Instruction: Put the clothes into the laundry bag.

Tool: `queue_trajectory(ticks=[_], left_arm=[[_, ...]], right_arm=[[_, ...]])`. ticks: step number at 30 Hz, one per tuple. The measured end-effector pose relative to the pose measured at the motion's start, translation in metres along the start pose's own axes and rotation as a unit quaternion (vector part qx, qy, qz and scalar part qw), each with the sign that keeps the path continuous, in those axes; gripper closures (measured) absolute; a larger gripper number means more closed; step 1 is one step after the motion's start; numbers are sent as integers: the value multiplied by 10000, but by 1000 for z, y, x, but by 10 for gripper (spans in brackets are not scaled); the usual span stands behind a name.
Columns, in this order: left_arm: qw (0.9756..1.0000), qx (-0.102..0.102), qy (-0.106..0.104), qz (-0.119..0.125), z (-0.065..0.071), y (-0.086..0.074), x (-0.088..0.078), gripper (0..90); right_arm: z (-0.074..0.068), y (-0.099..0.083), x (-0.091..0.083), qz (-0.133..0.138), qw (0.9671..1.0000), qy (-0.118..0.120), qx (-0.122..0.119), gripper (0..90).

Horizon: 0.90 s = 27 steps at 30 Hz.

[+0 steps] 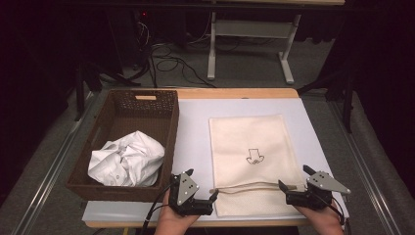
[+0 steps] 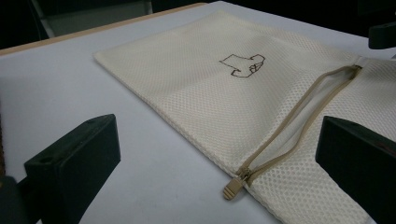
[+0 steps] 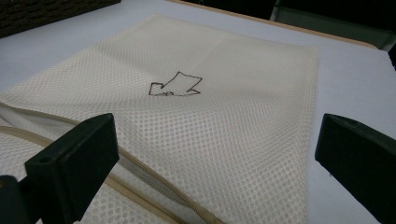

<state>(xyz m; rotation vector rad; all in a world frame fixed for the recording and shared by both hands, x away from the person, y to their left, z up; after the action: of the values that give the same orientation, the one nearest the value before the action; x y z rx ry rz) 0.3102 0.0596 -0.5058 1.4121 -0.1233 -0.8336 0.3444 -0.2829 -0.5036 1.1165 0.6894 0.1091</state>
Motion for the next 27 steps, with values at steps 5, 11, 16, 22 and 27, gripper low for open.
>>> queue_trajectory(ticks=[5, 11, 16, 22, 27], left_arm=[[9999, -109, 7, -73, -4, -1, 1, 6], [9998, -196, 26, -98, -8, -1, 1, 6], [9998, -193, 32, -101, -9, -1, 1, 7], [9997, -226, -3, -96, -10, -1, 0, 7], [9996, -217, -104, -161, -7, -1, 1, 7]], right_arm=[[0, 0, -1, 43, 10000, 33, -6, 0], [-1, 2, 1, 98, 9999, 30, 23, 0], [-3, 5, 0, 72, 9999, -73, 48, 0], [-1, 7, -3, 142, 9996, -232, 38, 0], [-1, 5, -2, 62, 9997, -200, 107, 0]])
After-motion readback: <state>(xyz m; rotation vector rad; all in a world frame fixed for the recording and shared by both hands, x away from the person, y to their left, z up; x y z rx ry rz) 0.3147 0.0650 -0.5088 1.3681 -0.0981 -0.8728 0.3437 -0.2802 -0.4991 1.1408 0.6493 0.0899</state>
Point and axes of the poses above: each handheld gripper's, and its own axes: x roughly forward along the jaws, y roughly out of its top, z roughly to its right, the point moved 4 cm from there along x, roughly forward along the jaws, and after that the axes turned 11 degrees about -x, right-handed, at the moved point
